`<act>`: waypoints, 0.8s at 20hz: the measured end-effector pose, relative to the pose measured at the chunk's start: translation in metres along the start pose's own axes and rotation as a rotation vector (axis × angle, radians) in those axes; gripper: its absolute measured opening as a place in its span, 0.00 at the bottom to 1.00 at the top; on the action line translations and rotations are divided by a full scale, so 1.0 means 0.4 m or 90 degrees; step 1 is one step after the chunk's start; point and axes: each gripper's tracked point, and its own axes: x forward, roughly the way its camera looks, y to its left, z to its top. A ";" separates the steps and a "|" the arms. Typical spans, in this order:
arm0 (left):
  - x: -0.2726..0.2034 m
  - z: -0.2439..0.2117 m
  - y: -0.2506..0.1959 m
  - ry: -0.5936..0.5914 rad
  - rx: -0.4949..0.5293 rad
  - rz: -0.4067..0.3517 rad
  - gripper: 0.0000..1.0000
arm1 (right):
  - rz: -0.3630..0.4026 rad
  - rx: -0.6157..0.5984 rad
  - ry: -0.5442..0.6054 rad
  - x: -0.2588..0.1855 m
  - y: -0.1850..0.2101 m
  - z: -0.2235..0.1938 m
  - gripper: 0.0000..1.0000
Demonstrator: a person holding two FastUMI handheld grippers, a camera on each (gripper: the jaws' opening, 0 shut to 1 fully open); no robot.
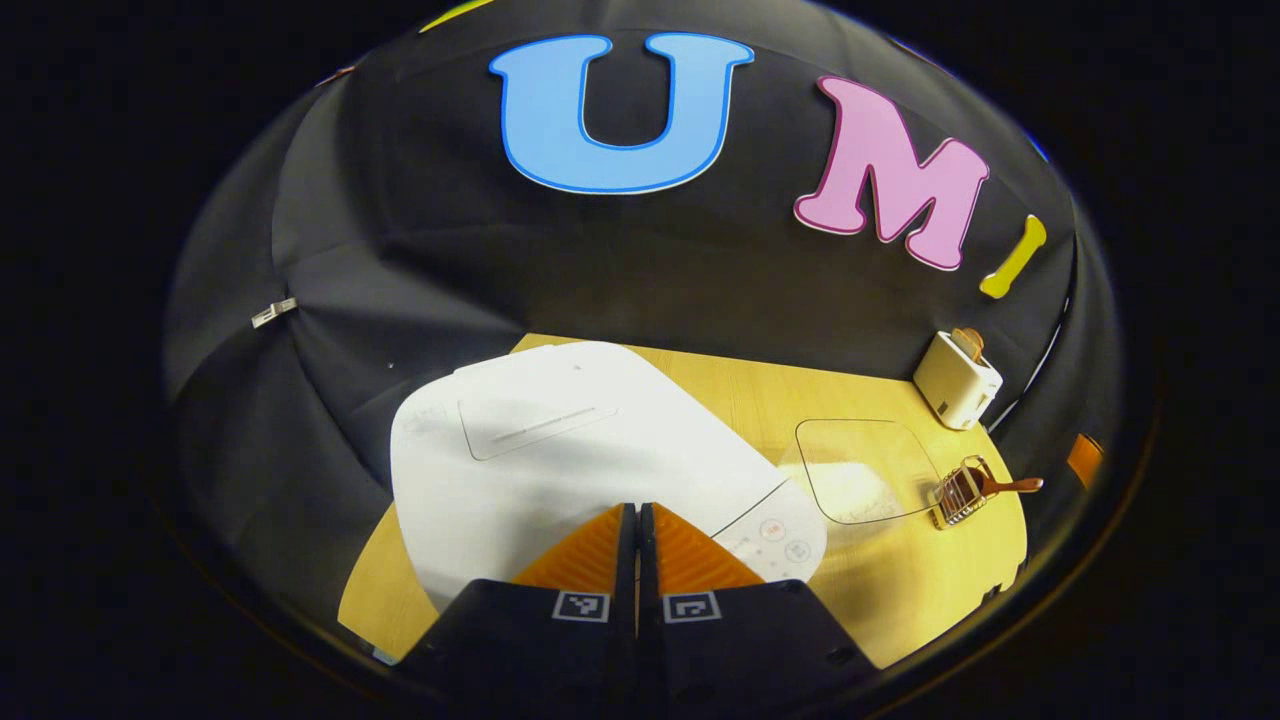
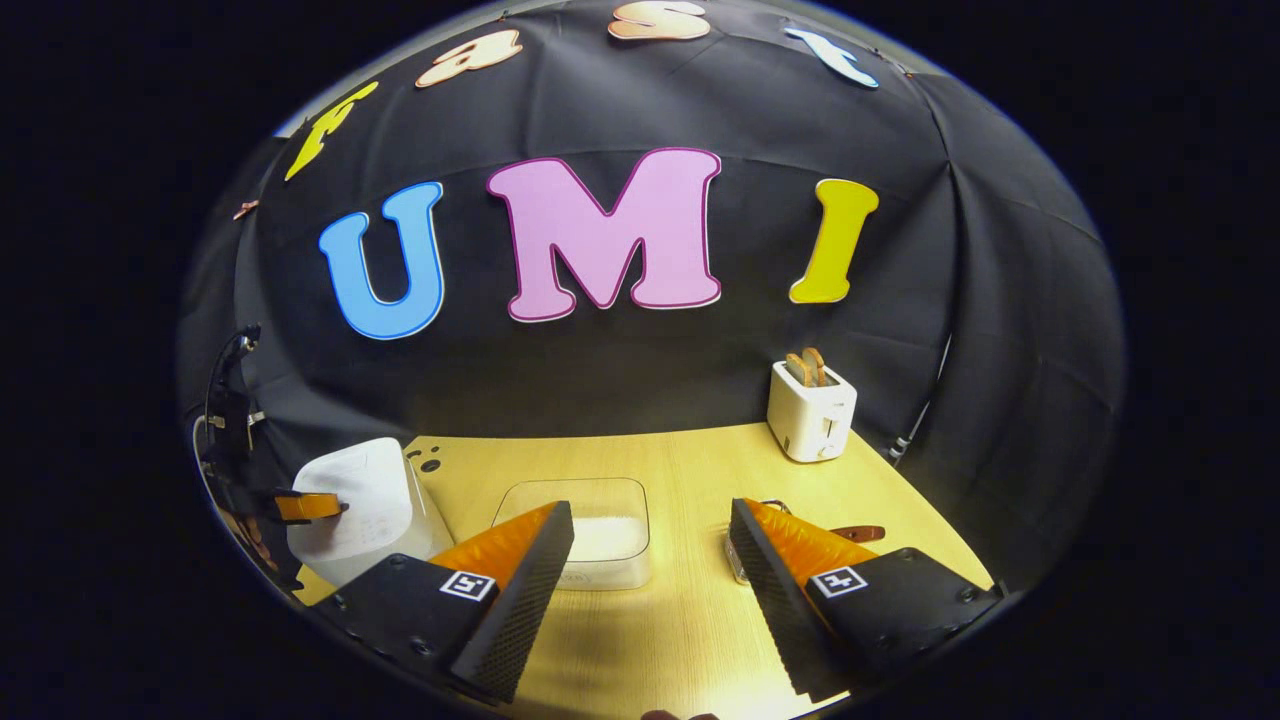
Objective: Close the left gripper, press the button to open the rice cooker; take a wooden spoon from the chopstick holder with the right hand, scoop a spoonful of rice and pour it into the rice cooker, then put the wooden spoon back into the chopstick holder.
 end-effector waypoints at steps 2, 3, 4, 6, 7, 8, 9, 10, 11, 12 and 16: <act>0.002 -0.002 -0.002 -0.002 -0.007 0.004 0.06 | 0.001 -0.001 0.003 0.004 0.001 -0.003 0.98; 0.002 -0.005 -0.001 -0.001 -0.011 0.006 0.06 | 0.001 0.000 0.006 0.005 0.001 -0.005 0.98; 0.003 -0.004 0.000 0.003 -0.014 0.008 0.06 | 0.003 0.001 0.008 0.006 0.002 -0.008 0.98; 0.002 -0.006 0.001 0.006 -0.012 0.009 0.06 | 0.005 0.004 0.012 0.010 0.004 -0.013 0.98; 0.007 -0.018 0.001 0.018 -0.013 0.008 0.06 | 0.005 0.005 0.016 0.011 0.005 -0.015 0.98; 0.006 -0.007 0.002 0.011 -0.020 0.007 0.06 | 0.006 0.008 0.021 0.010 0.004 -0.019 0.98; 0.009 -0.012 0.001 0.021 -0.030 0.004 0.06 | 0.007 0.011 0.027 0.008 0.005 -0.020 0.98; 0.006 -0.001 0.004 0.014 -0.038 0.001 0.06 | 0.009 0.012 0.026 0.007 0.007 -0.022 0.98; -0.002 0.006 0.003 0.005 -0.041 0.000 0.06 | 0.009 0.009 0.023 0.005 0.007 -0.017 0.98; -0.014 0.024 0.002 -0.015 -0.032 0.003 0.06 | 0.009 0.007 0.023 0.002 0.003 -0.018 0.98; -0.090 0.141 -0.002 -0.102 0.009 0.027 0.06 | 0.004 0.016 0.031 0.002 -0.010 -0.027 0.98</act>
